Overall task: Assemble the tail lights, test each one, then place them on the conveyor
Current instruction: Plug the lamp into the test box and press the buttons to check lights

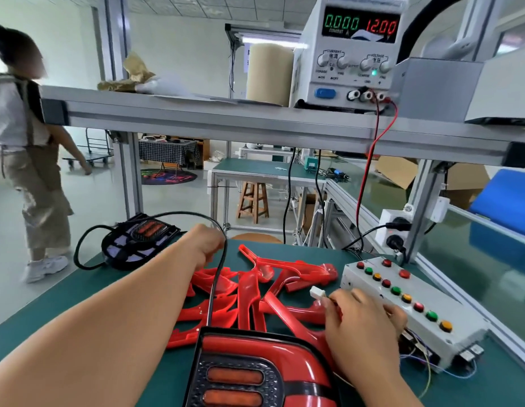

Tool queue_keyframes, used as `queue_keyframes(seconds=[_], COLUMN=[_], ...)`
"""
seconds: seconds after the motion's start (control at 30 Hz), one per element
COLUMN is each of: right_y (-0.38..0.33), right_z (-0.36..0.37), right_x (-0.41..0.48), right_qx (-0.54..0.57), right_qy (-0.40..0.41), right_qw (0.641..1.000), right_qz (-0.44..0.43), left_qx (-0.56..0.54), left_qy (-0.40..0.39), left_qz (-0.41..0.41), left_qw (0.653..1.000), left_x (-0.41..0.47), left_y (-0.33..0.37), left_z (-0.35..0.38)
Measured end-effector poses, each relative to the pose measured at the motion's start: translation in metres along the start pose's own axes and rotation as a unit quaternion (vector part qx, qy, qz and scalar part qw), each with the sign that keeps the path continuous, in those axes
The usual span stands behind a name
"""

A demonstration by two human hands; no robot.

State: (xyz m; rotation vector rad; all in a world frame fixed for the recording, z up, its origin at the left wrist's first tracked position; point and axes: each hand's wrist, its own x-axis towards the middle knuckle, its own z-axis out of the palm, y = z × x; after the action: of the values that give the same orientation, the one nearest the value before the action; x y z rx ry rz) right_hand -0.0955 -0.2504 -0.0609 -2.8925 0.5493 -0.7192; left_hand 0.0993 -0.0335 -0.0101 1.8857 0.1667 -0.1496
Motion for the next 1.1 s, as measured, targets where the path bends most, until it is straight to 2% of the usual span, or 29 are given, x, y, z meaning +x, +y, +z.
queue_keyframes(seconds=[0.07, 0.13, 0.2, 0.27, 0.4, 0.5, 0.67, 0.8, 0.87, 1.0, 1.1], right_y=[0.0, -0.001, 0.0, 0.002, 0.004, 0.003, 0.001, 0.002, 0.001, -0.001, -0.001], right_z=[-0.001, -0.002, -0.002, -0.002, -0.002, 0.0, -0.004, -0.01, -0.012, -0.013, -0.013], right_x=[-0.001, -0.002, -0.003, -0.005, -0.004, -0.004, -0.006, -0.008, -0.011, -0.013, -0.013], right_qx=[0.002, 0.008, 0.009, 0.01, 0.034, 0.077, 0.153, 0.205, 0.229, 0.247, 0.216], right_qy=[0.004, 0.011, 0.022, 0.035, 0.061, 0.103, 0.171, 0.178, 0.15, 0.075, -0.008], right_qw=[1.0, 1.0, 1.0, 0.999, 0.998, 0.992, 0.972, 0.956, 0.947, 0.935, 0.942], right_qz=[0.0, -0.001, 0.002, 0.003, 0.01, 0.001, -0.041, -0.113, -0.167, -0.242, -0.256], left_qx=[-0.184, -0.284, -0.335, -0.369, -0.253, -0.148, -0.013, 0.001, -0.021, -0.04, -0.001], left_qy=[-0.083, -0.135, -0.128, -0.088, -0.028, -0.06, -0.071, -0.066, -0.089, -0.188, -0.19], left_qz=[-0.07, -0.106, -0.114, -0.104, 0.011, 0.108, 0.258, 0.33, 0.344, 0.339, 0.319], left_qw=[0.977, 0.943, 0.927, 0.919, 0.967, 0.981, 0.963, 0.942, 0.934, 0.921, 0.929], left_x=[-0.008, -0.015, -0.022, -0.029, -0.059, -0.092, -0.134, -0.149, -0.157, -0.169, -0.177], left_y=[0.009, 0.017, 0.024, 0.029, 0.039, 0.042, 0.024, -0.001, -0.012, -0.043, -0.067], left_z=[-0.002, -0.005, -0.007, -0.009, -0.018, -0.025, -0.036, -0.05, -0.061, -0.097, -0.13])
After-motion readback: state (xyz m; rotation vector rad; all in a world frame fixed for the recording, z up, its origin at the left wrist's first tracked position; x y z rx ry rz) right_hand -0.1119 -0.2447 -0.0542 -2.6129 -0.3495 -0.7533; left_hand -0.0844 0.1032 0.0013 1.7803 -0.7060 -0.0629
